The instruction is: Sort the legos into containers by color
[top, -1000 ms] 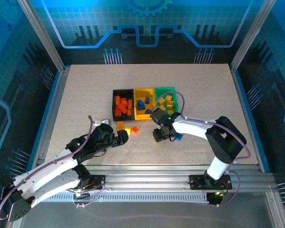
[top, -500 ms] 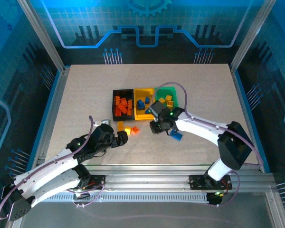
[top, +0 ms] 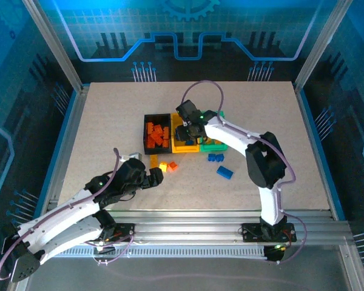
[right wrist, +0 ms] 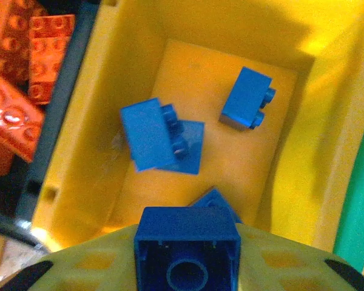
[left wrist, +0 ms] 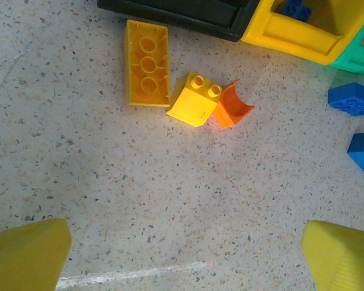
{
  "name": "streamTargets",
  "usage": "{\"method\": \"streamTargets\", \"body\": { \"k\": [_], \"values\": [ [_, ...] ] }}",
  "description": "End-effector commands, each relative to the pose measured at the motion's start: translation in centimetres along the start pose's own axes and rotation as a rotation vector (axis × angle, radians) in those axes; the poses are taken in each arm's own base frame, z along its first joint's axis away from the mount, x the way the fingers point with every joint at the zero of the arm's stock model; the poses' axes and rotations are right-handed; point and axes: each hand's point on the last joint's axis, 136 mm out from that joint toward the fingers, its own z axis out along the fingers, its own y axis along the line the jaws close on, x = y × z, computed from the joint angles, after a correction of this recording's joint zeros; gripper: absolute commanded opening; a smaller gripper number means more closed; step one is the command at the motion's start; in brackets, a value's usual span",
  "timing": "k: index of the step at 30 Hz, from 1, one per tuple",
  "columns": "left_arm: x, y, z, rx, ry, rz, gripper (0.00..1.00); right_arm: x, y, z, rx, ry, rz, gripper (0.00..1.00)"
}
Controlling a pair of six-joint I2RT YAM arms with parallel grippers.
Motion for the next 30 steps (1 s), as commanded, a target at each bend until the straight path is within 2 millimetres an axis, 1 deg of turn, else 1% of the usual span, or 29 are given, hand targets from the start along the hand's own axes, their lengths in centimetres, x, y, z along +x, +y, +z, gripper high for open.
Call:
{"method": "streamTargets", "body": {
  "k": [1, 2, 4, 7, 10, 11, 13, 15, 17, 19, 20, 21, 22, 24, 25, 27, 30],
  "values": [
    [0.8, 0.4, -0.2, -0.004, 0.032, -0.017, 0.99, -2.2, 0.0, -0.8, -0.018, -0.019, 0.006, 0.45],
    [0.8, 0.3, -0.2, 0.001, 0.033, -0.014, 0.99, -2.4, 0.0, -1.0, -0.021, -0.024, 0.003, 0.50],
    [1.0, -0.1, -0.1, 0.021, 0.043, -0.003, 0.99, -2.8, 0.6, -1.8, -0.049, -0.039, -0.008, 0.55],
    [0.9, -0.5, -0.1, 0.033, 0.048, 0.004, 0.99, -3.1, 0.7, -3.7, -0.064, -0.080, -0.012, 0.58],
    [0.7, -0.8, -0.1, 0.038, 0.044, 0.007, 0.99, -2.6, 0.3, -6.1, -0.077, -0.113, 0.011, 0.60],
    [0.7, -0.8, -0.2, 0.041, 0.042, 0.007, 0.99, -2.0, 0.1, -7.1, -0.084, -0.123, 0.019, 0.60],
    [0.6, -0.9, -0.2, 0.044, 0.039, 0.007, 0.99, -0.2, -0.7, -8.4, -0.086, -0.129, 0.036, 0.62],
    [0.6, -1.0, -0.2, 0.046, 0.042, 0.008, 0.99, 2.3, -1.9, -9.7, -0.074, -0.125, 0.057, 0.63],
    [0.6, -0.9, -0.1, 0.046, 0.041, 0.001, 0.99, 5.1, -3.4, -10.4, -0.053, -0.101, 0.079, 0.63],
    [0.7, -1.0, 0.1, 0.048, 0.044, 0.002, 0.99, 8.5, -4.9, -10.7, -0.037, -0.063, 0.103, 0.63],
    [0.7, -1.0, 0.3, 0.047, 0.044, 0.001, 0.99, 9.8, -5.6, -10.8, -0.029, -0.050, 0.119, 0.64],
    [0.8, -1.0, 0.4, 0.047, 0.047, 0.001, 0.99, 11.5, -6.4, -10.7, -0.021, -0.030, 0.133, 0.65],
    [0.8, -1.2, 0.6, 0.049, 0.049, 0.000, 0.99, 12.7, -7.0, -10.5, -0.018, -0.014, 0.147, 0.65],
    [0.9, -1.2, 1.0, 0.049, 0.056, -0.005, 0.99, 15.3, -8.6, -9.4, -0.017, 0.037, 0.193, 0.66],
    [1.0, -1.3, 1.3, 0.048, 0.060, -0.005, 0.99, 16.0, -9.0, -8.9, -0.028, 0.056, 0.207, 0.66],
    [1.2, -1.4, 1.7, 0.046, 0.071, -0.005, 0.99, 16.8, -9.9, -7.8, -0.030, 0.084, 0.226, 0.67],
    [1.3, -1.4, 2.1, 0.038, 0.079, -0.004, 0.99, 16.9, -10.4, -6.1, -0.035, 0.111, 0.227, 0.67]
  ]
}}
